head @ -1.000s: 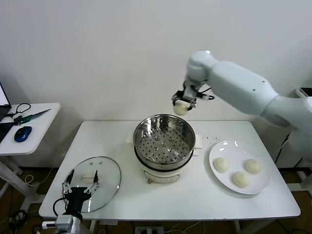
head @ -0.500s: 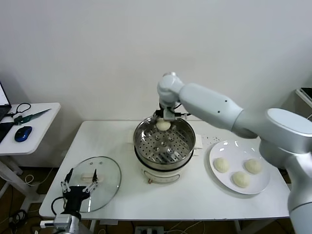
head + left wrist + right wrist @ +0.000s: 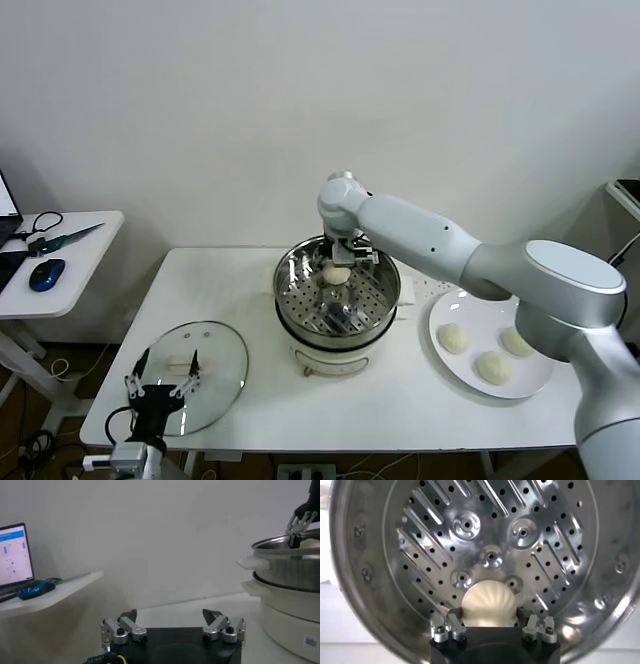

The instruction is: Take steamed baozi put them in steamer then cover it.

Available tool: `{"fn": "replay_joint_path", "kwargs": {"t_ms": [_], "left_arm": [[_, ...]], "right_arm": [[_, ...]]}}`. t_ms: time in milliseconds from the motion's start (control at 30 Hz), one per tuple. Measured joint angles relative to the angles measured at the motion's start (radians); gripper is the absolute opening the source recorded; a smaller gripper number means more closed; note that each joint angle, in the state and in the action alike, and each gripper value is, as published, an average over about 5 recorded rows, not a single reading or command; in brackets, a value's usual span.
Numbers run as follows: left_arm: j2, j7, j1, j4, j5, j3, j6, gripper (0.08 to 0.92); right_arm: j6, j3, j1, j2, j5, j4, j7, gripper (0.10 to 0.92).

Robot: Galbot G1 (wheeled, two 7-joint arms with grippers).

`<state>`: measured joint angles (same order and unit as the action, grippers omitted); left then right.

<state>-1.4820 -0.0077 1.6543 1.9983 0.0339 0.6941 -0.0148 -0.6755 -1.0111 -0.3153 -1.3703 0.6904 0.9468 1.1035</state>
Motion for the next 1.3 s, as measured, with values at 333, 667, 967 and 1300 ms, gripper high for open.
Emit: {"fn": "replay_joint_path", "kwargs": {"t_ms": [333, 667, 967, 1300], "left_arm": [[-0.001, 0.003, 0.009, 0.005, 0.0, 0.001, 0.0, 0.823], [-0.002, 0.0, 0.017, 0.012, 0.0, 0.001, -0.001, 0.823], [-0.001, 0.001, 0.021, 0.028, 0.001, -0.004, 0.004, 0.823], [-0.003, 0.001, 0.027, 0.045, 0.004, -0.011, 0.006, 0.823]], "right_arm": [[0.003, 0.009, -0.01, 0.009, -0.045, -0.004, 0.021, 0.822], [0.031, -0.001, -0.08, 0.076, -0.179, 0.036, 0.059, 0.823], [0.255, -0.127, -0.222, 0.241, -0.533, 0.105, 0.011, 0.823], [0.613, -0.228, -0.277, 0.484, -0.885, 0.196, -0.006, 0.823]]}}
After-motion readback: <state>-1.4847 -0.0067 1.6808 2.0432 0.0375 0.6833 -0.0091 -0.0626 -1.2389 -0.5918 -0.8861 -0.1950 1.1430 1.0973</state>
